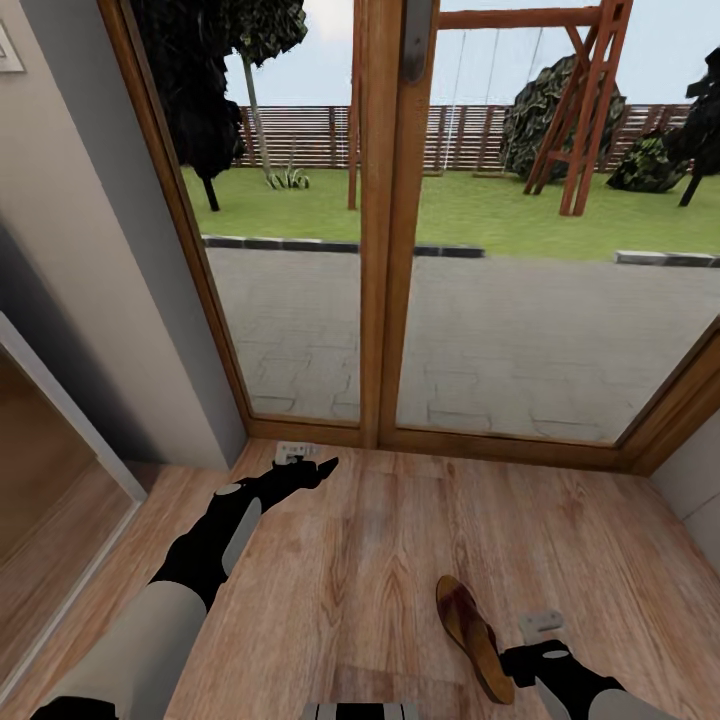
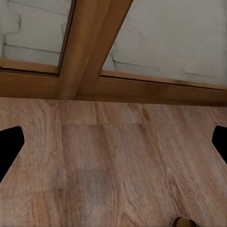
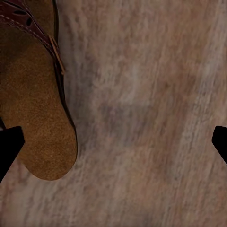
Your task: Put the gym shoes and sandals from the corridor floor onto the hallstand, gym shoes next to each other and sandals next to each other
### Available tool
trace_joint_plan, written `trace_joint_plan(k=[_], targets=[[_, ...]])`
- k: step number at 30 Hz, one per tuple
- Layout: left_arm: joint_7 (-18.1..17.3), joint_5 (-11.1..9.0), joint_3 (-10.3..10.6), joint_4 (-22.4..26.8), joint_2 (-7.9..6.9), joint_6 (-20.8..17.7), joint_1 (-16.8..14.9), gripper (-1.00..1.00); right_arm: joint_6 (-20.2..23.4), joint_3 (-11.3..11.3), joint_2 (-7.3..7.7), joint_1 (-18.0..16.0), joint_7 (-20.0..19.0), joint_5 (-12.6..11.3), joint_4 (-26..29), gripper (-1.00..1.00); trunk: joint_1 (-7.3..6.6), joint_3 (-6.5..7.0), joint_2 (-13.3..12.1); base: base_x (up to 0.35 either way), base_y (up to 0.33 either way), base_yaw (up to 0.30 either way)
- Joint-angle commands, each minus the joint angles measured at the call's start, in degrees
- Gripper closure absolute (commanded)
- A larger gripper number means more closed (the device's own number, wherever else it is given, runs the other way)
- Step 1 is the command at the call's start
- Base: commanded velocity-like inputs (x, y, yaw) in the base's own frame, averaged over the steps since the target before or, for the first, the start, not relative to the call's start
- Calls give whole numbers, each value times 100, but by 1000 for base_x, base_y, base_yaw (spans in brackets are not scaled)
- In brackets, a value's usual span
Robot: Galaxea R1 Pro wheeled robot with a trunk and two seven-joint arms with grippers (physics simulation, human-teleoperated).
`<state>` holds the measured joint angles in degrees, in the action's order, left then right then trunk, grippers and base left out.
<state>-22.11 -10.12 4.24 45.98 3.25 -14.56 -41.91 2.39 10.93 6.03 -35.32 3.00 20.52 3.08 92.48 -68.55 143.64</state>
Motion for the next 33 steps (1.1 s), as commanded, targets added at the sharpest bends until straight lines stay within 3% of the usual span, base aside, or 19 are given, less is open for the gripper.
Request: trace_joint_plan(k=[1,4,13,24,33], targets=[[-4,-60,-1,7,0,-55,-1,-100,25,23,-6,-1,8,62,7,-100,-1,-4,2,0,0,0],[-4,-60,-2,7,0,-55,-1,-100,25,-88,-15,-1,8,63,8,-100,-1,-4,2,0,0,0],[-4,-60,-3,7,0,-55,-1,-100,32,-593,-37,-1,8,57,8,-100,19,-215,12,0,0,28],[-4,-60,-3,8,0,-55,-1,-100,34,-669,-41,-1,8,57,11,-100,19,-275,12,0,0,60],[-4,-60,-3,8,0,-55,-1,-100,34,-678,-49,-1,8,57,16,-100,30,-409,18,0,0,20]])
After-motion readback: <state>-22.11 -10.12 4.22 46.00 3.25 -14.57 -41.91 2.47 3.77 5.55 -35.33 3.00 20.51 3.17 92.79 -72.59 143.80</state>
